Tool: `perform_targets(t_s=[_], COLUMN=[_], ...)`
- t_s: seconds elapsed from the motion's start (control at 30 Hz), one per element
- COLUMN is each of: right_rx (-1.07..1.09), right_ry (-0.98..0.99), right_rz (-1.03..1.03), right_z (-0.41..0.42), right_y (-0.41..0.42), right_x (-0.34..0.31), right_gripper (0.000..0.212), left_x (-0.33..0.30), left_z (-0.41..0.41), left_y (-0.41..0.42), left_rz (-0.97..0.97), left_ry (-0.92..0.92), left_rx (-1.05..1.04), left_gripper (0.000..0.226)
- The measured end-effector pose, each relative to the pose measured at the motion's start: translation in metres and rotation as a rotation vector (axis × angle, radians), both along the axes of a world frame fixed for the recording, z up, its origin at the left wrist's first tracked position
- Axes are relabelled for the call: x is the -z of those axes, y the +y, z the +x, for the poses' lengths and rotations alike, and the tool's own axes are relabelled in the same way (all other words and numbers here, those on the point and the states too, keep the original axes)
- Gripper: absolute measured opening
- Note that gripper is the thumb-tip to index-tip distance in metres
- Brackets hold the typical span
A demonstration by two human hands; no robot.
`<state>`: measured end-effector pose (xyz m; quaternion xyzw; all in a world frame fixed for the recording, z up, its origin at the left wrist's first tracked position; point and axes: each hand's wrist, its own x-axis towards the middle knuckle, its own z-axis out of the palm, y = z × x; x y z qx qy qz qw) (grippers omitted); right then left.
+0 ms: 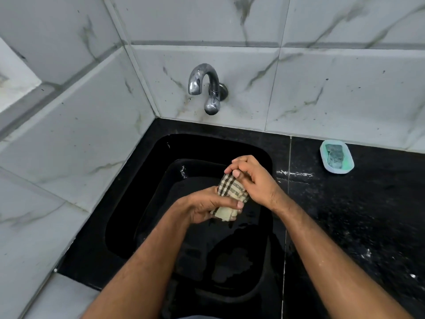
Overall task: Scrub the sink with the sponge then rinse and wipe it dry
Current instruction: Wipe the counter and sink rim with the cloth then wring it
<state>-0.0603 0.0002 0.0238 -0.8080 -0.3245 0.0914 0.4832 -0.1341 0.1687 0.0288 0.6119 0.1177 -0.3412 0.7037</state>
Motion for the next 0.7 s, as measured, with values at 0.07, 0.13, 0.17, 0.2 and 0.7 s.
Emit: perform_targets(t_s=[0.07,0.13,0.17,0.2,0.7], right_rx=[-0.115,-0.200,-0.240,-0.274,-0.234], right_ry=[-0.145,-0.336,-0.383,-0.404,-1.005], right_rz=[-0.123,-0.309,-0.403,-0.483,-0.375], right_z=[0.003,0.004,0.004,0.002,0.014], right_y=[-0.009,-0.017,-0.020,-0.020,0.014], right_x=[0.001,0.001,0.000,0.000,0.003], right_gripper=[0.045,0.074,0.087,0.096,0.038], left_x=[-0.001,-0.002,-0.003,-0.005,-0.024], left_z=[0.001,0.002,0.004,0.006,0.014], left_y=[0.005,0.014,0.018,0.021,0.012], left_rz=[-0.070,-0.069,-0.044,-0.022,0.065], left_ry=[0.037,0.039,0.029,0.020,0.033], left_rx=[-0.027,-0.040,-0.059,-0.079,0.145], left_gripper=[0.042,0.031,0.023,0.015,0.024])
